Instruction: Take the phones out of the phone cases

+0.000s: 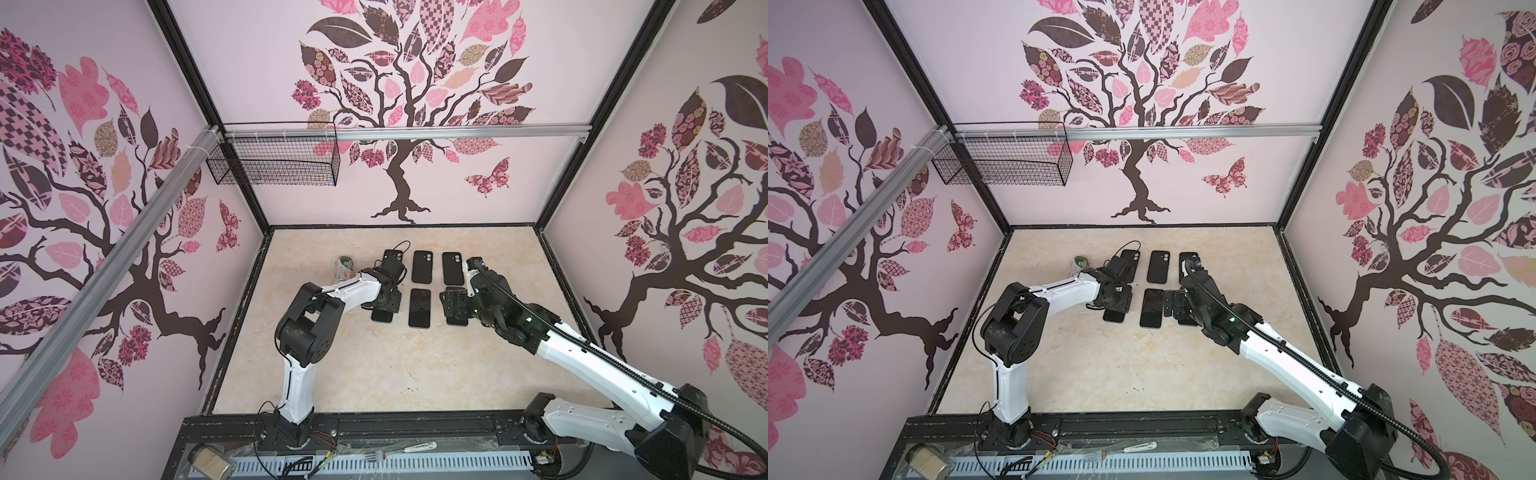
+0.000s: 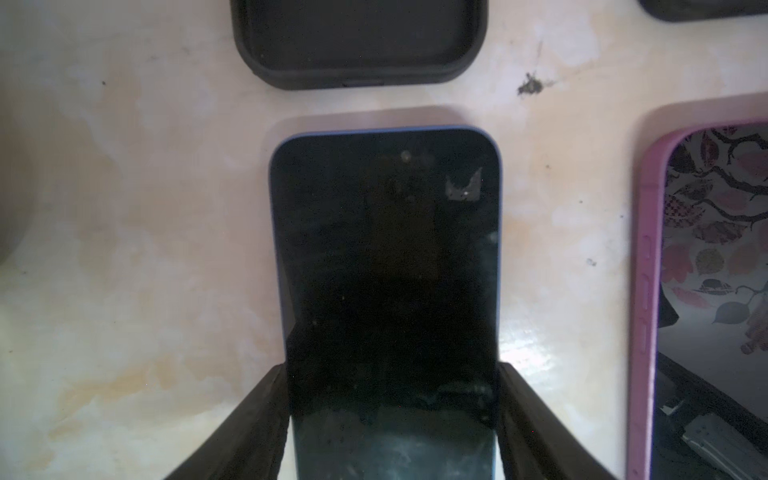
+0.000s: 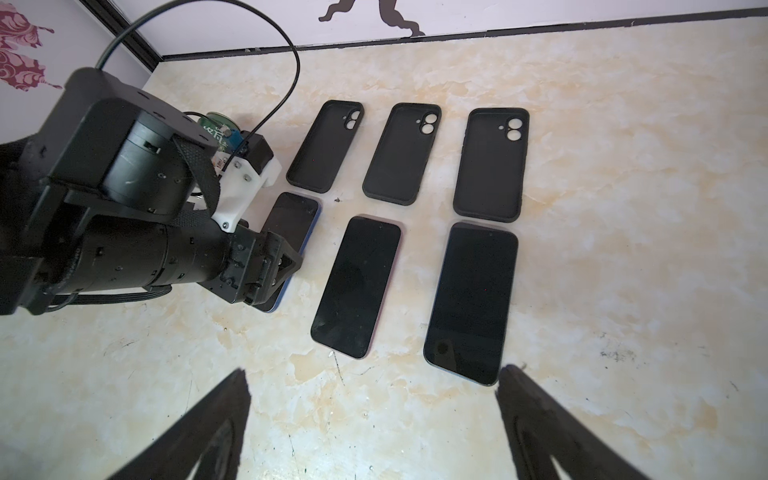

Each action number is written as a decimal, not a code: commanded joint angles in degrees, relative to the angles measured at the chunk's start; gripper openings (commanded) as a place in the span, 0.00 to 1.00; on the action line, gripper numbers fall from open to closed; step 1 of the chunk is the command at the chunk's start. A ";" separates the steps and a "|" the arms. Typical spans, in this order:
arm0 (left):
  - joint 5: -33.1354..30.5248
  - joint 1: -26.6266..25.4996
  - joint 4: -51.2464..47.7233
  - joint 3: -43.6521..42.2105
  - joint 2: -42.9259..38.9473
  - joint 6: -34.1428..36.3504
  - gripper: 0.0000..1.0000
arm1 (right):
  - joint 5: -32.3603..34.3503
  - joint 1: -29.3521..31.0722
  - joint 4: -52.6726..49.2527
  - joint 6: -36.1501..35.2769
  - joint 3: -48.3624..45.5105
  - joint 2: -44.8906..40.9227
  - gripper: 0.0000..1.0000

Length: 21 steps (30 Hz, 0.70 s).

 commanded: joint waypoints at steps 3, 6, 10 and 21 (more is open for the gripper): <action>-1.39 0.84 -0.87 -0.13 2.04 -1.82 0.68 | -0.22 -0.06 -0.61 0.55 0.85 0.93 0.95; -0.84 0.77 -0.75 -0.03 2.03 -1.67 0.73 | -0.23 -0.08 -0.62 0.55 0.74 0.98 0.96; 0.85 0.77 -0.55 0.98 1.40 -0.54 0.85 | -0.19 -0.10 -0.29 0.73 0.78 1.05 0.96; 1.72 0.78 8.38 -6.94 -16.27 2.53 0.98 | 8.27 -0.02 3.59 1.15 -0.96 -3.48 0.99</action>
